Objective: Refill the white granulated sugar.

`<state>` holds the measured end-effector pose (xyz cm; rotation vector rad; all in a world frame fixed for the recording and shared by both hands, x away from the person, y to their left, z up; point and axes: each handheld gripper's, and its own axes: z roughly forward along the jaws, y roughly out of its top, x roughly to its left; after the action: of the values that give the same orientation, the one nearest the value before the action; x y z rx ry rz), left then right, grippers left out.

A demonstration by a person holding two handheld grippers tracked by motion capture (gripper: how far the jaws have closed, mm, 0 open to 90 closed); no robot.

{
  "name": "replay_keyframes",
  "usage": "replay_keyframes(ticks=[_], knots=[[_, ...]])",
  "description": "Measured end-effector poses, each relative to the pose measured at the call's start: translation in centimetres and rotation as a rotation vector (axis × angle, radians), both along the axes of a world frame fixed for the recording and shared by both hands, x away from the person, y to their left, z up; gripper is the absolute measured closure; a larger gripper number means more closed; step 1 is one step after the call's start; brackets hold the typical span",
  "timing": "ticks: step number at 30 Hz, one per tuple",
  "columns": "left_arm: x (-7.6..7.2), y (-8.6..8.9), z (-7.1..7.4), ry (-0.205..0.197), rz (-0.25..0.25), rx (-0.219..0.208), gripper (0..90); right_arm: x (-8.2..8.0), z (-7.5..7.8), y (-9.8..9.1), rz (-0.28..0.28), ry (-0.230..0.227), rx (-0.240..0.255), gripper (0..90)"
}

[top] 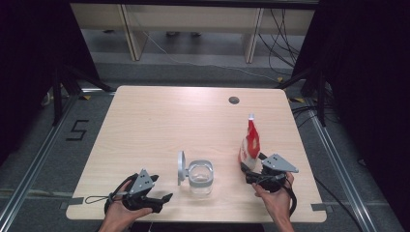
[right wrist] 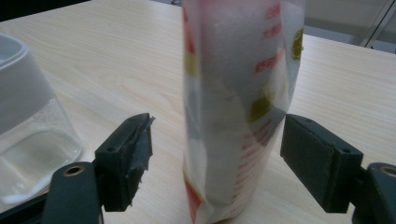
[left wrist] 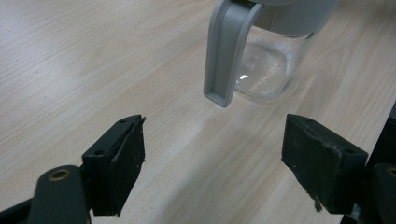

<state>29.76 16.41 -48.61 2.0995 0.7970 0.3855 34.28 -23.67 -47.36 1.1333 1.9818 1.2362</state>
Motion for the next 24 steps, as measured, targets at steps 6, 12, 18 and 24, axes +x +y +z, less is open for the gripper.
replay_keyframes(ticks=[6,12,18,24], knots=[[0.0,0.0,0.0,-0.002,-0.003,0.003,21.0,0.9,-0.2,0.1,-0.010,-0.012,-0.010,29.7],[0.0,0.1,0.1,0.006,-0.004,0.005,21.0,1.5,-0.3,-0.1,-0.022,-0.004,-0.025,35.2],[0.0,0.0,0.1,-0.006,0.007,0.000,21.1,1.7,-0.2,-0.3,-0.003,-0.001,-0.025,36.5],[0.0,0.1,0.1,-0.004,0.004,-0.006,21.1,2.3,0.1,-1.2,0.087,0.027,-0.027,37.4]])
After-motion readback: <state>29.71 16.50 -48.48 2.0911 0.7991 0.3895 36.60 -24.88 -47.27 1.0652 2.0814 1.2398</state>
